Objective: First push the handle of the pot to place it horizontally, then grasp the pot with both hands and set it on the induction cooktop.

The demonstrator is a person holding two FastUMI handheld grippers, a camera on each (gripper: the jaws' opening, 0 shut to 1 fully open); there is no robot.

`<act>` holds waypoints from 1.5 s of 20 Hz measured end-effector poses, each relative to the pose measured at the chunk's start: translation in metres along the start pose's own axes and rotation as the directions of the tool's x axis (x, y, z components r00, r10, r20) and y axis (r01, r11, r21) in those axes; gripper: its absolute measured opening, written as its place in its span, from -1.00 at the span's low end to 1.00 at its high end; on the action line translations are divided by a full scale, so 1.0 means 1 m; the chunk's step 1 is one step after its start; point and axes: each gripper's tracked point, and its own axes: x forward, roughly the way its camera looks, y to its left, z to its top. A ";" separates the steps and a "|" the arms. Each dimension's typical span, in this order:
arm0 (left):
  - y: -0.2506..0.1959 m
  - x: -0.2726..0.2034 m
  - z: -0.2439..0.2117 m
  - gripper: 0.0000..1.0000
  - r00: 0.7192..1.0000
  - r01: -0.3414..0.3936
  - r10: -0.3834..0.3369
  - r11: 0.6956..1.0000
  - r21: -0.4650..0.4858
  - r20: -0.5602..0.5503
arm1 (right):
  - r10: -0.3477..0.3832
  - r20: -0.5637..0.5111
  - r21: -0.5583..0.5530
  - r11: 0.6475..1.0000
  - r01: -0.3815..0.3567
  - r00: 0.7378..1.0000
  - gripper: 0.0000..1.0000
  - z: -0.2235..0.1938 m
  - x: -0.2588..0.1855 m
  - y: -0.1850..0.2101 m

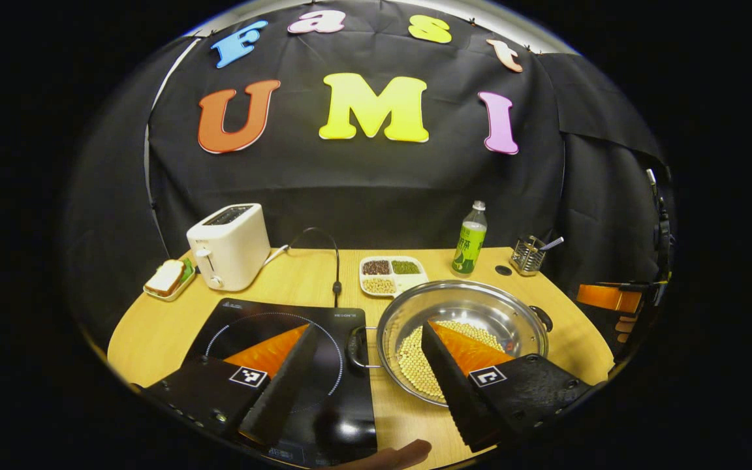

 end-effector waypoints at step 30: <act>0.012 0.091 -0.069 0.22 0.959 -0.014 0.016 1.000 0.011 -0.284 | 0.056 -0.310 0.086 0.996 -0.030 0.949 0.36 -0.081 0.114 0.016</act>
